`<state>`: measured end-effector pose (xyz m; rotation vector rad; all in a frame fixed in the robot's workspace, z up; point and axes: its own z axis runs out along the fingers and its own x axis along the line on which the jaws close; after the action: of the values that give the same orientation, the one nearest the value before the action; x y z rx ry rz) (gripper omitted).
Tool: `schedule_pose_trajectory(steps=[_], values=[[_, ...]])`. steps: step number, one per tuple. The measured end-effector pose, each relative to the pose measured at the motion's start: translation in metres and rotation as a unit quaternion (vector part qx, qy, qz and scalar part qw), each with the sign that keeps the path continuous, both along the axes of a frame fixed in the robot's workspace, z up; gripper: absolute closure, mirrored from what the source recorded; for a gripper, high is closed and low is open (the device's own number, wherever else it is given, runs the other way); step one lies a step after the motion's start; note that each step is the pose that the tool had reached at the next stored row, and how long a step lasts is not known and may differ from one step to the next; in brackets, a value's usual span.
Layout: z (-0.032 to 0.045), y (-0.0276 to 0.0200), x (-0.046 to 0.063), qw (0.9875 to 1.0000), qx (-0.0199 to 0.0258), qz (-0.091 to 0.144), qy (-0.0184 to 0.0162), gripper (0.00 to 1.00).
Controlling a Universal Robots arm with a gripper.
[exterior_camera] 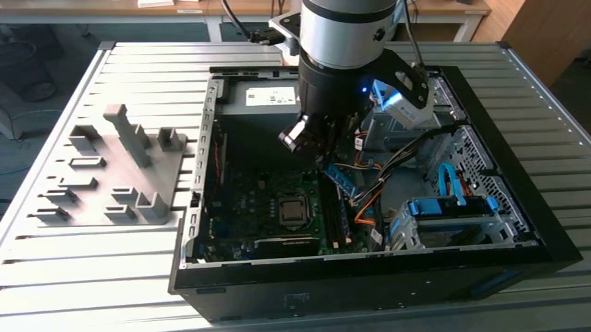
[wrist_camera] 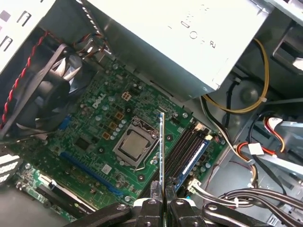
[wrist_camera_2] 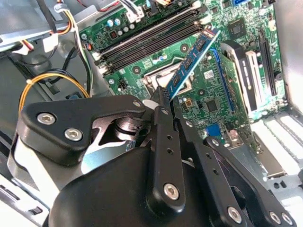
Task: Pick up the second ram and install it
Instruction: 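Insert the second ram into the second slot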
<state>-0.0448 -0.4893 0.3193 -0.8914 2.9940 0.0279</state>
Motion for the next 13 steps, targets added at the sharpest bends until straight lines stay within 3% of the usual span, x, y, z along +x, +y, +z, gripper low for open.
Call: schedule_pose_trajectory(steps=[13], values=[[-0.0003,0.0000,0.0000,0.9989,0.0000,-0.048,0.0000,0.86]])
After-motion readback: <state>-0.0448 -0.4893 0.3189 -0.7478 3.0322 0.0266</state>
